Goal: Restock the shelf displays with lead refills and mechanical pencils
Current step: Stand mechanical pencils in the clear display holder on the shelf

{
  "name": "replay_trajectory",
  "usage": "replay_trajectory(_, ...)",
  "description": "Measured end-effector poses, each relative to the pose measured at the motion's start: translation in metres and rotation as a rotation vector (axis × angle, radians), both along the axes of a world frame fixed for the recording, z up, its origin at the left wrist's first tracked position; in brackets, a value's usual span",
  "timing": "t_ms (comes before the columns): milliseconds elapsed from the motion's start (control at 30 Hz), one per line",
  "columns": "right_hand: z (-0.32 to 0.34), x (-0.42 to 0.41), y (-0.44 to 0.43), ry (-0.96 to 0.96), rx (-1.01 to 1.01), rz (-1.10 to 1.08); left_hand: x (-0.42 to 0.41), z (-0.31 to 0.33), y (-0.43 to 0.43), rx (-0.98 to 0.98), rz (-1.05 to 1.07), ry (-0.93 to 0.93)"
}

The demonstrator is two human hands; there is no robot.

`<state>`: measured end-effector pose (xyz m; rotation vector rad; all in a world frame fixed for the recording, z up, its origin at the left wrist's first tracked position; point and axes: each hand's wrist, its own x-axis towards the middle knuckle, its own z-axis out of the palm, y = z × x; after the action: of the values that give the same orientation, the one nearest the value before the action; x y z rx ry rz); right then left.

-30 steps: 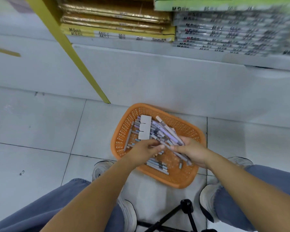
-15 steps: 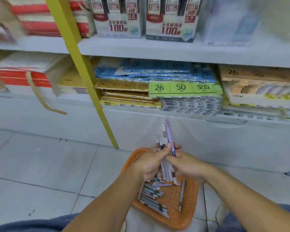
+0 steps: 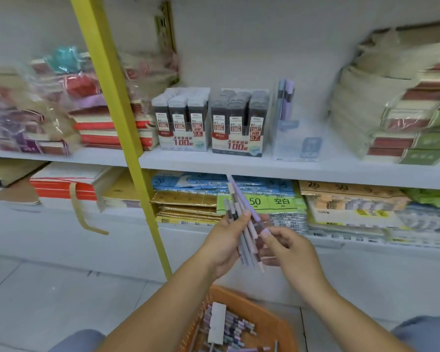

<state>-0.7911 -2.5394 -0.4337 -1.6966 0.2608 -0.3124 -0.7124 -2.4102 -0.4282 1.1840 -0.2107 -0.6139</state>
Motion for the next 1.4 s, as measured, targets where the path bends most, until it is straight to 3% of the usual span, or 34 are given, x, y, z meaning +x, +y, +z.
replay_trajectory(167, 0.047, 0.004, -0.033, -0.163, 0.04, -0.119, 0.016, 0.043, -0.001, 0.102, 0.233, -0.167)
replay_trajectory(333, 0.11, 0.007, -0.074, -0.283, 0.008, -0.071, 0.031, 0.095, -0.012, 0.155, 0.222, -0.339)
replay_trajectory(467, 0.169, 0.017, -0.098, -0.483, 0.05, -0.087, 0.036, 0.127, -0.036, 0.079, 0.153, -0.379)
replay_trajectory(633, 0.237, 0.057, -0.132, -0.633, -0.241, -0.148, 0.052, 0.158, -0.058, 0.053, 0.178, -0.521)
replay_trajectory(867, 0.243, 0.13, -0.134, -0.413, -0.551, -0.001, 0.075, 0.16, -0.059, 0.212, 0.309, -0.659)
replay_trajectory(1033, 0.23, 0.146, -0.125, -0.341, -0.638, 0.019, 0.083, 0.159, -0.057, 0.219, 0.287, -0.694)
replay_trajectory(1167, 0.227, 0.151, -0.122, -0.34, -0.724, -0.009, 0.084, 0.156, -0.057, 0.235, 0.284, -0.686)
replay_trajectory(1400, 0.221, 0.152, -0.117, -0.359, -1.062, -0.075, 0.081, 0.156, -0.058, 0.176, 0.25, -0.638)
